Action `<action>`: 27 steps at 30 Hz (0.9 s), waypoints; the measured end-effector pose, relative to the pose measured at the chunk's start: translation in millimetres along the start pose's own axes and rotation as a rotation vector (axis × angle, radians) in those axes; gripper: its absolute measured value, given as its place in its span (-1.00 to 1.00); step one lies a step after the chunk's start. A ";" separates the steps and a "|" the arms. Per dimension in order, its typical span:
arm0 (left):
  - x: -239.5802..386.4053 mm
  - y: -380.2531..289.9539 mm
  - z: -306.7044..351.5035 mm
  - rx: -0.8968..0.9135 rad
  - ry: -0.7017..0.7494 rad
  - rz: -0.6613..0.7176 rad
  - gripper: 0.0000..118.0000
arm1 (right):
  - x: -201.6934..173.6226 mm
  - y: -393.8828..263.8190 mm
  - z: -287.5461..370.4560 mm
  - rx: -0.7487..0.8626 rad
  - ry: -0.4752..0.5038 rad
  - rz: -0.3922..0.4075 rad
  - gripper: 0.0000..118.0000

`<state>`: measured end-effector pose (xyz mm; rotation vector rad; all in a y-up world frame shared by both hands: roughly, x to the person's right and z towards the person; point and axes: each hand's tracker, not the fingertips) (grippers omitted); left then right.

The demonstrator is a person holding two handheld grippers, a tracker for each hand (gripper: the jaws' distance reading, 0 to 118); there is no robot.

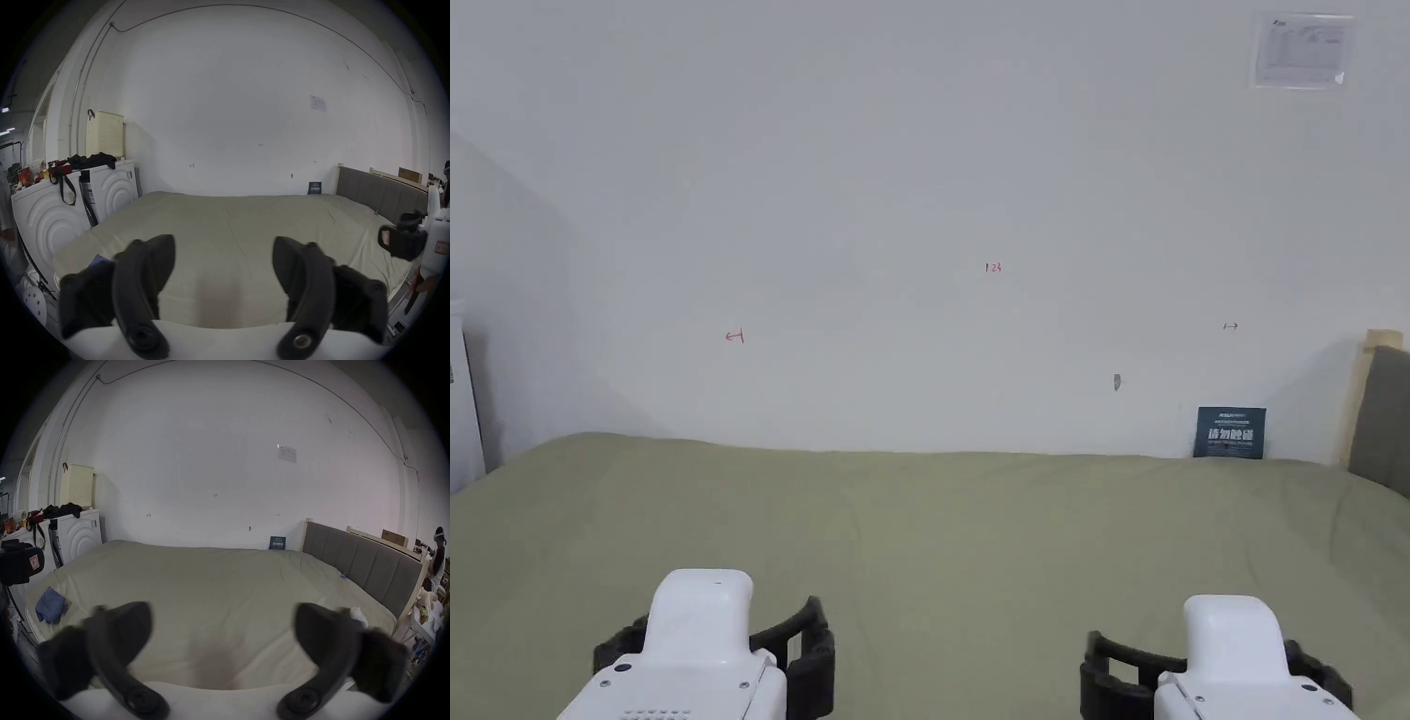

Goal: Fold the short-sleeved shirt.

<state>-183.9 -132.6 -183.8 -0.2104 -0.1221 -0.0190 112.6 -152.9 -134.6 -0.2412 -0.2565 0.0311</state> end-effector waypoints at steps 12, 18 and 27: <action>-12.2 18.5 8.8 0.053 0.049 0.032 0.97 | 2.3 11.3 19.4 0.146 0.097 -0.062 1.00; -15.8 19.1 11.5 0.034 0.062 0.046 0.97 | 11.3 23.6 22.4 0.150 0.136 -0.102 1.00; -7.4 32.7 16.2 0.034 0.022 0.004 0.97 | 18.5 49.9 12.9 0.086 0.097 -0.143 1.00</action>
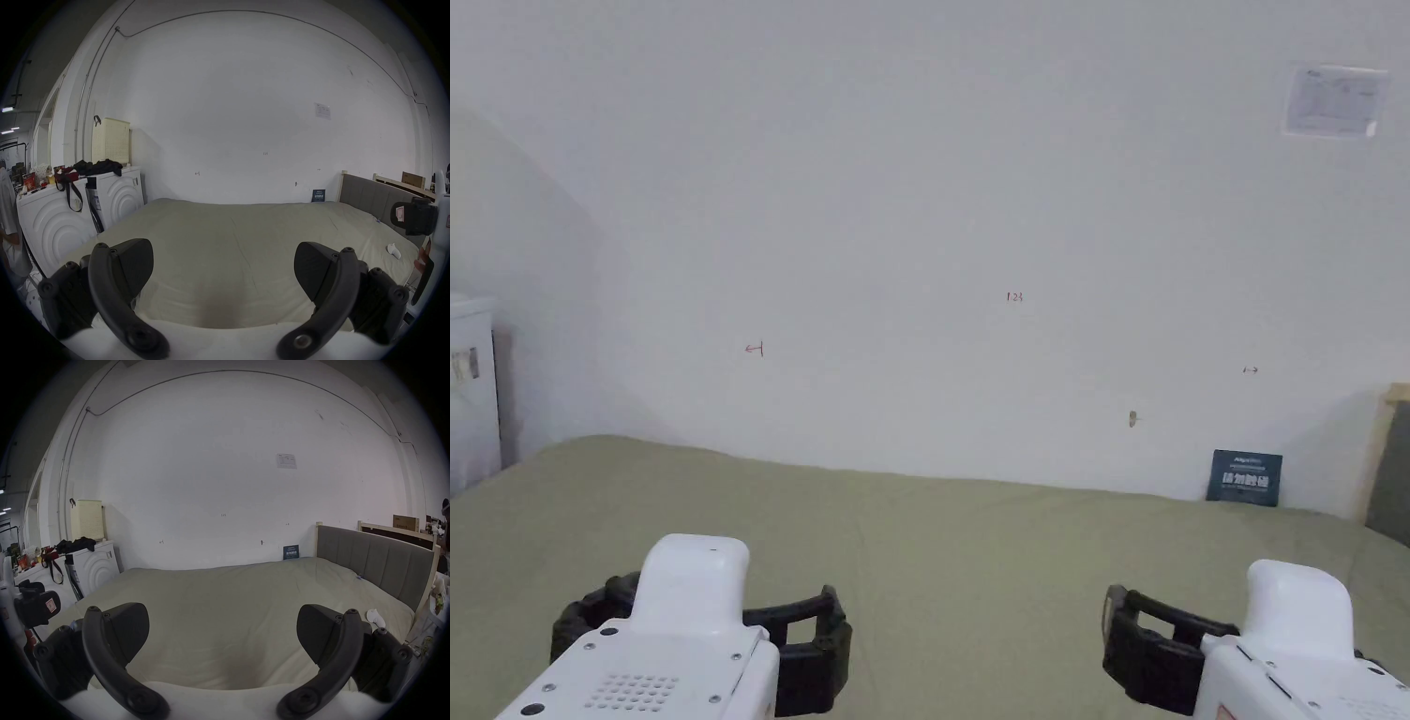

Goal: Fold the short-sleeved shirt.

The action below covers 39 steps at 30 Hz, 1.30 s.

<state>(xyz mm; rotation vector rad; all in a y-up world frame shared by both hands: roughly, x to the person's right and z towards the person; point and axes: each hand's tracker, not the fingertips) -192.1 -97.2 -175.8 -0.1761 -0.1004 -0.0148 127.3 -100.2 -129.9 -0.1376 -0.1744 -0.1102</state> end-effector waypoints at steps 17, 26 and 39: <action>2.1 21.5 -1.7 0.012 -0.011 0.038 0.97 | 0.3 12.2 3.5 -0.007 -0.099 -0.003 1.00; 2.0 21.2 -1.0 0.009 -0.023 0.028 0.97 | 1.4 18.1 7.6 -0.012 -0.087 -0.024 1.00; 3.0 23.1 0.7 0.020 -0.037 0.022 0.97 | -3.7 24.4 9.8 -0.023 -0.053 -0.017 1.00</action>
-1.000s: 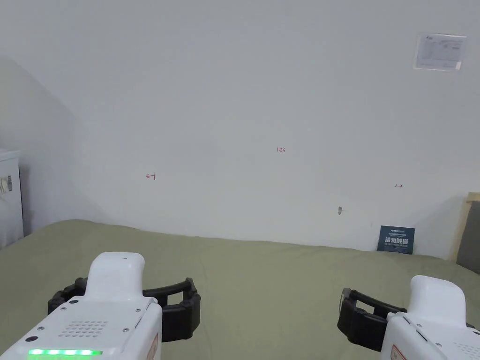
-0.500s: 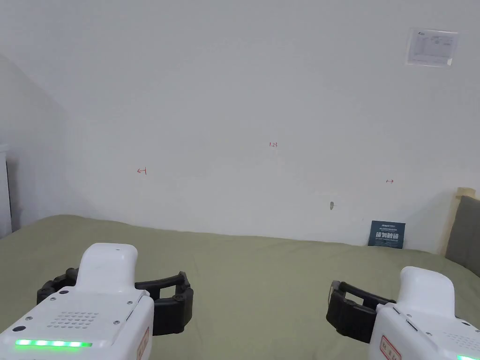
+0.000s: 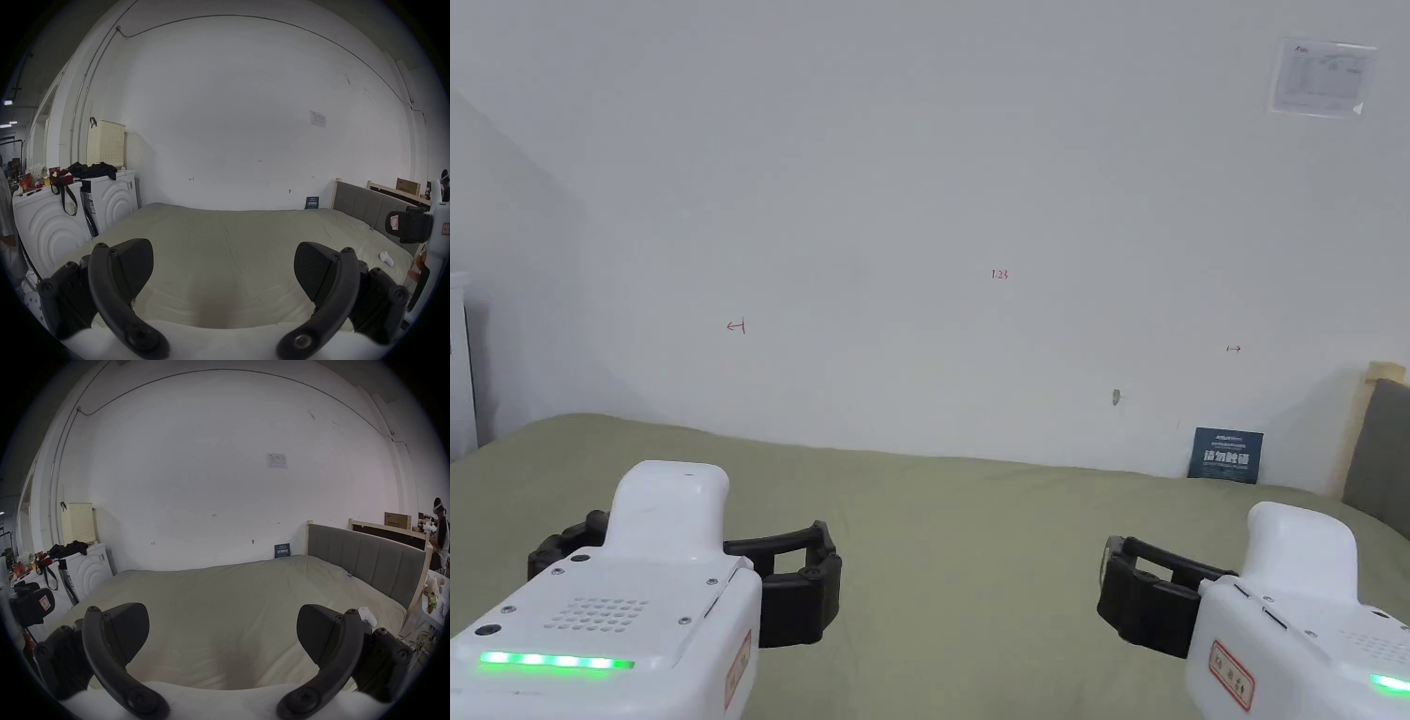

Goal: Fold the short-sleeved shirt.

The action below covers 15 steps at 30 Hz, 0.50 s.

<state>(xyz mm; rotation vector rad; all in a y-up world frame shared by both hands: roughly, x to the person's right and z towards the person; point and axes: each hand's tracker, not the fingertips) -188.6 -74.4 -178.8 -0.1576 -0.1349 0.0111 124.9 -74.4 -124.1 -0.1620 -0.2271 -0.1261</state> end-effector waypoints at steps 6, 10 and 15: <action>4.4 -2.2 1.4 0.004 -0.007 -0.023 0.97 | -4.9 -9.0 -7.3 -0.013 -0.054 0.063 1.00; 3.0 -3.8 -0.6 -0.001 -0.012 -0.004 0.97 | 0.4 -13.8 -5.0 -0.044 0.079 -0.026 1.00; 2.2 -5.6 -2.2 -0.008 -0.008 0.000 0.97 | -12.6 -21.5 -3.3 0.046 0.023 0.121 1.00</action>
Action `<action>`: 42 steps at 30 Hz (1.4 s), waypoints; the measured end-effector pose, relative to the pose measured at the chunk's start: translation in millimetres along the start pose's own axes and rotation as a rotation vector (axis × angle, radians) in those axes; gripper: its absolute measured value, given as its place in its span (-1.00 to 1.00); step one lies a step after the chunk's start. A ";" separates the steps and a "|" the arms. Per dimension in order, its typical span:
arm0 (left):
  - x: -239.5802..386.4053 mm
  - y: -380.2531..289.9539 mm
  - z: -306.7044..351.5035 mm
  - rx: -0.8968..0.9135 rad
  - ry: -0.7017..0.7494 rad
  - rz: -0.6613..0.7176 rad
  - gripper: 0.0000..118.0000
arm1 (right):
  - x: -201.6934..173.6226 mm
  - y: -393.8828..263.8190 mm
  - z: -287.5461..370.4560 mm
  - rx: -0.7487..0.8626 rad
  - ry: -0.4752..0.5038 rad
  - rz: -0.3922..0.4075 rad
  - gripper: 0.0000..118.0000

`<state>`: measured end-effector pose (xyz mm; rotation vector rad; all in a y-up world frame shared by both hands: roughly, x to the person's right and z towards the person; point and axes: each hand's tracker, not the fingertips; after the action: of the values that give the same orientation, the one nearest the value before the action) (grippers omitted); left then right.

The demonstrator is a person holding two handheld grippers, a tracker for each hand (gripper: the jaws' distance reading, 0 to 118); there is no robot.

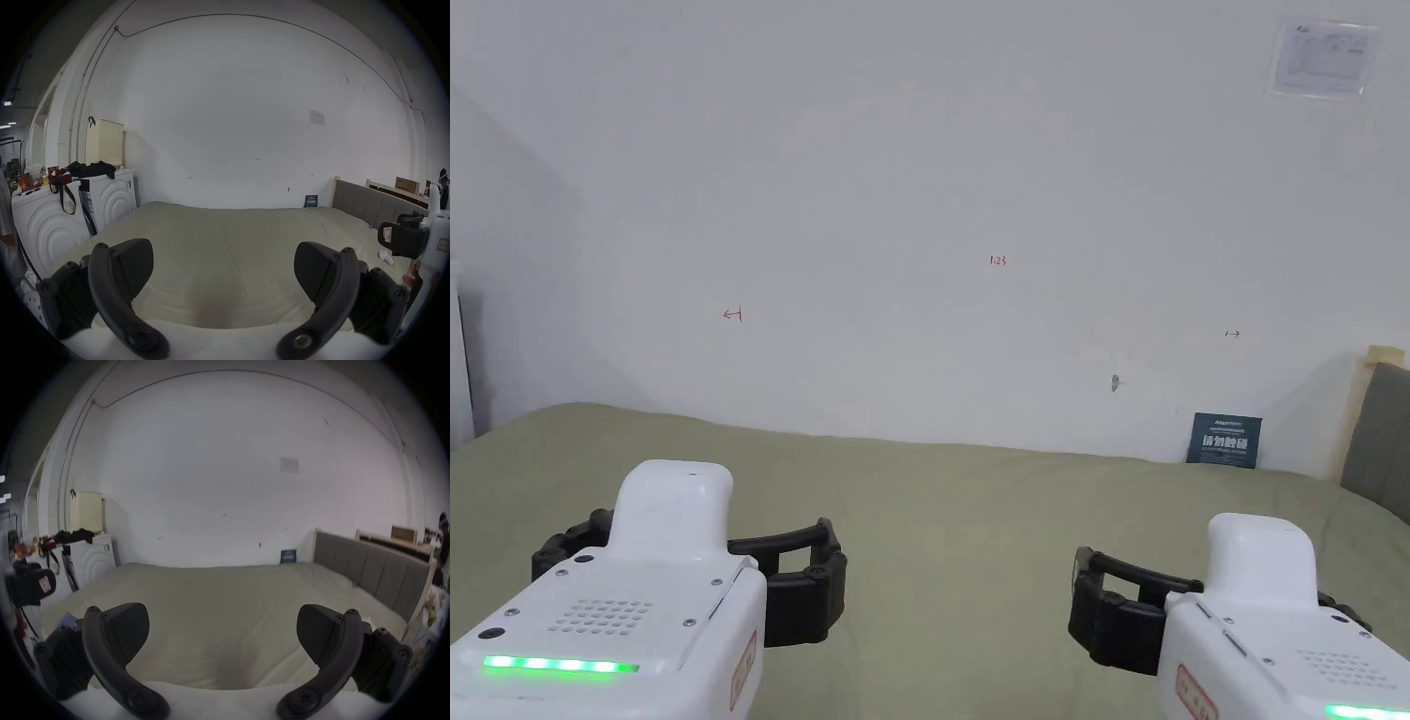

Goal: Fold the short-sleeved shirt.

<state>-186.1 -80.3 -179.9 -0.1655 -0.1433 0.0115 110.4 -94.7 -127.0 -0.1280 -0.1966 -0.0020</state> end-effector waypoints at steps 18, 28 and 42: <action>-7.4 -0.7 -11.7 -0.003 0.019 0.006 0.97 | -4.6 -8.6 -17.6 -0.035 0.044 -0.007 1.00; -7.7 -7.4 -28.8 -0.031 0.011 0.008 0.97 | -7.6 -10.2 -32.4 -0.037 0.031 0.013 1.00; -1.7 -14.3 -55.0 -0.046 0.005 -0.004 0.97 | -2.9 -15.1 -54.9 -0.052 0.024 0.003 1.00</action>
<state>-179.9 -103.4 -231.4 -0.2114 -0.1395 0.0039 118.0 -116.7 -179.1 -0.1796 -0.1723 -0.0053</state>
